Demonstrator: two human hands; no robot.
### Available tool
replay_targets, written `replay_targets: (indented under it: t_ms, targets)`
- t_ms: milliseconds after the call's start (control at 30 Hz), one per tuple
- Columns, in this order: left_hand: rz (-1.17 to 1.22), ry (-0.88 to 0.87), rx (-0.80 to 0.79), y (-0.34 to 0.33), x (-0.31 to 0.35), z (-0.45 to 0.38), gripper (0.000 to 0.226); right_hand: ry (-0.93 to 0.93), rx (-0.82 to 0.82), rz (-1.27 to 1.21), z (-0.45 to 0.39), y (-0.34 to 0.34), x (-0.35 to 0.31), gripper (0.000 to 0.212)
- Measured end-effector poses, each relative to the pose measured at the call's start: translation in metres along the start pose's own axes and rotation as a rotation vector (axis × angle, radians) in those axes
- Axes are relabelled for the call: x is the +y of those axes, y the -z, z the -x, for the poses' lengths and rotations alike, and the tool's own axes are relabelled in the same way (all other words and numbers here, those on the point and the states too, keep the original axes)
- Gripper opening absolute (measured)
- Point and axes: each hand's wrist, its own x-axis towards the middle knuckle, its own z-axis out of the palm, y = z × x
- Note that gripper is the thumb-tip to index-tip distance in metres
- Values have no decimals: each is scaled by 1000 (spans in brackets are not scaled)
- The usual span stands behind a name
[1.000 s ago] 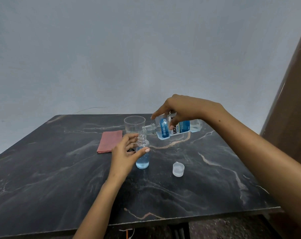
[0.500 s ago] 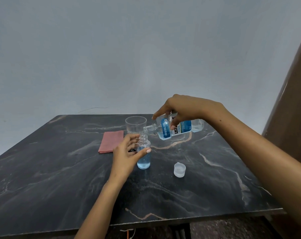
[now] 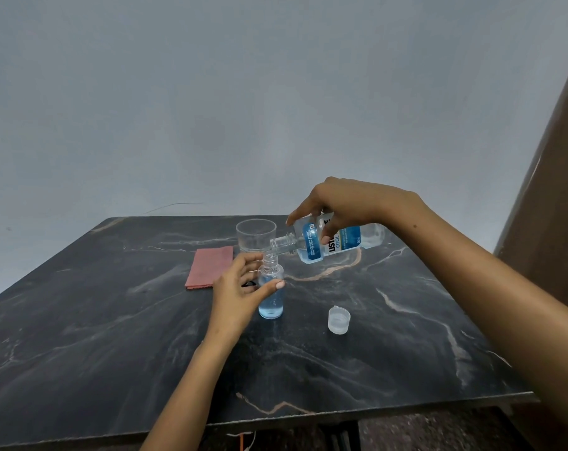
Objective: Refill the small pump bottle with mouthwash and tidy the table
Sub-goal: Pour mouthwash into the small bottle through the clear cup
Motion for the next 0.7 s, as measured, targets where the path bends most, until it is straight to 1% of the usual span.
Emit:
replay_targets:
  t_ms: [700]
  targets:
    - [30,-15,-20,1,-1,0,54,19,9,33,-1,1,0,62]
